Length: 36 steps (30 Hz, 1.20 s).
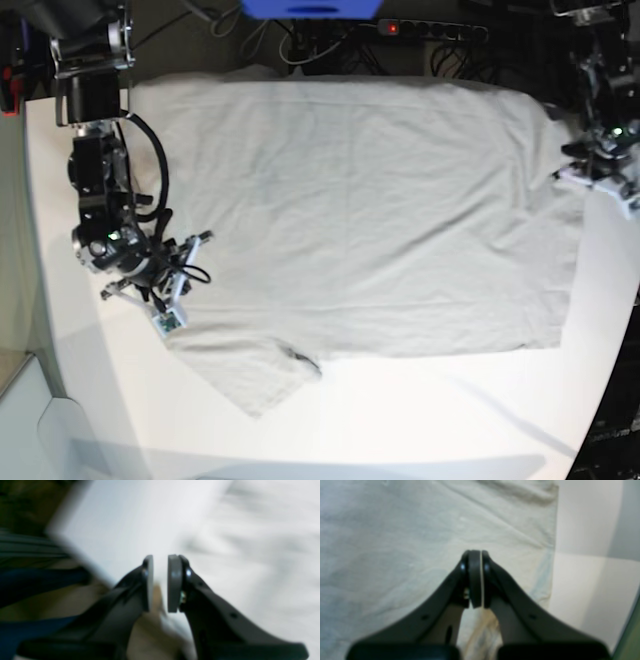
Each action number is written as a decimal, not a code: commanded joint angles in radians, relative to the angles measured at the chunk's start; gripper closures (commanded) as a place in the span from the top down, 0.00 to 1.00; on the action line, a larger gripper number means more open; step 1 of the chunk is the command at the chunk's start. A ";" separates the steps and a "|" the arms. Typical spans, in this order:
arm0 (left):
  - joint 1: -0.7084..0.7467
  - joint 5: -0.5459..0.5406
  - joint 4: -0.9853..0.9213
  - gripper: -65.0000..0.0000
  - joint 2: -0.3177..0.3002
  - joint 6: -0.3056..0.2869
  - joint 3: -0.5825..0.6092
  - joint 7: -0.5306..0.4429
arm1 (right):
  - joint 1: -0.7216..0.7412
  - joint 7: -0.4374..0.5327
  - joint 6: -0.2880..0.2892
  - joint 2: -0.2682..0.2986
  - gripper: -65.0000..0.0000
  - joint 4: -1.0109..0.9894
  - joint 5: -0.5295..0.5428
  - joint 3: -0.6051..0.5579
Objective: Layout the t-shirt on the table in an organized manner, then fold the t-shirt properly
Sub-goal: 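Grasp the shirt edges with both grippers and pull them apart, then move the left gripper along the shirt side toward the hem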
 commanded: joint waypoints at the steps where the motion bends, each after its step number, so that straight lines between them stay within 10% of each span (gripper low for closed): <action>1: -0.017 0.013 0.008 0.16 -0.007 0.001 -0.003 -0.016 | 0.005 0.019 0.009 0.008 0.00 0.021 0.007 0.003; 8: -0.137 -0.025 -0.086 0.16 0.065 0.002 0.077 -0.019 | -0.043 0.025 0.009 0.008 0.00 0.036 0.007 0.002; 36: -0.309 0.130 -0.385 0.16 0.030 0.002 0.108 -0.029 | 0.343 0.367 0.009 -0.017 0.00 -0.735 -0.135 0.002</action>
